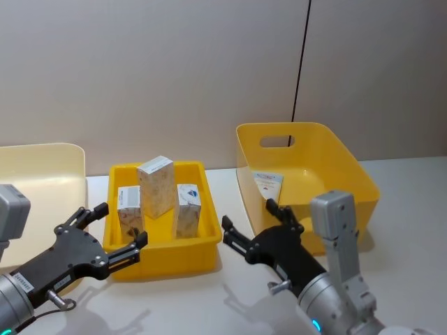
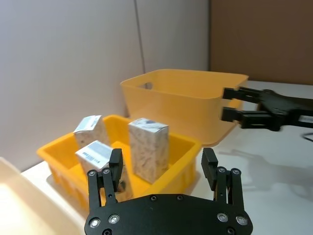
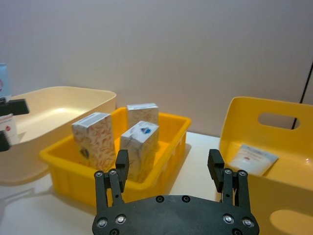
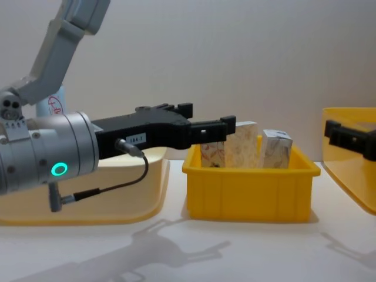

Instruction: Bimanual collaborative sorting of washing and personal care products

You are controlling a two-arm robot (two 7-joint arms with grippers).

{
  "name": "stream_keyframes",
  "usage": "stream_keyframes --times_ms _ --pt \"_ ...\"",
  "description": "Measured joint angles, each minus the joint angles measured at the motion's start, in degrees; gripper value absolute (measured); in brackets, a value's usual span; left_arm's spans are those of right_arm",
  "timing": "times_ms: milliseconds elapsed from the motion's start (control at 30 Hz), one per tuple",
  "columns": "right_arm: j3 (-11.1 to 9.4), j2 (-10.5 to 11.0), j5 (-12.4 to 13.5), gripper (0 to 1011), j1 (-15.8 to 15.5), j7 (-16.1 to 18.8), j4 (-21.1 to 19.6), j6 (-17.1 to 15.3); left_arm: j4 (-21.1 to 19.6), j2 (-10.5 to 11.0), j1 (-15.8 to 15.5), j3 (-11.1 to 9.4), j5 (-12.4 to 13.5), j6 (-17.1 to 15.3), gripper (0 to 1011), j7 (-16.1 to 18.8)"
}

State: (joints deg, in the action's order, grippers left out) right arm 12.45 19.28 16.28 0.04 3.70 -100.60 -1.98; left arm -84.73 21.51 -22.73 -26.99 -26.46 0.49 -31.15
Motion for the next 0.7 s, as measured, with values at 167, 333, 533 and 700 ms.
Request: stream_keyframes --times_ms 167,333,533,700 --pt "0.46 0.08 0.22 1001 -0.76 0.14 -0.56 0.05 -0.94 0.05 1.03 0.11 1.64 -0.16 1004 3.41" --pt "0.51 0.09 0.23 1001 -0.85 0.16 -0.63 0.06 -2.08 0.1 2.23 0.25 3.67 -0.32 1003 7.51" --pt "0.5 0.07 0.23 1001 -0.87 0.16 -0.63 0.06 -3.35 0.15 3.62 0.41 5.88 -0.52 1003 12.03" --pt "0.48 0.05 0.23 1001 -0.88 0.16 -0.63 0.06 -4.26 0.19 4.62 0.51 7.56 -0.68 1003 15.41"
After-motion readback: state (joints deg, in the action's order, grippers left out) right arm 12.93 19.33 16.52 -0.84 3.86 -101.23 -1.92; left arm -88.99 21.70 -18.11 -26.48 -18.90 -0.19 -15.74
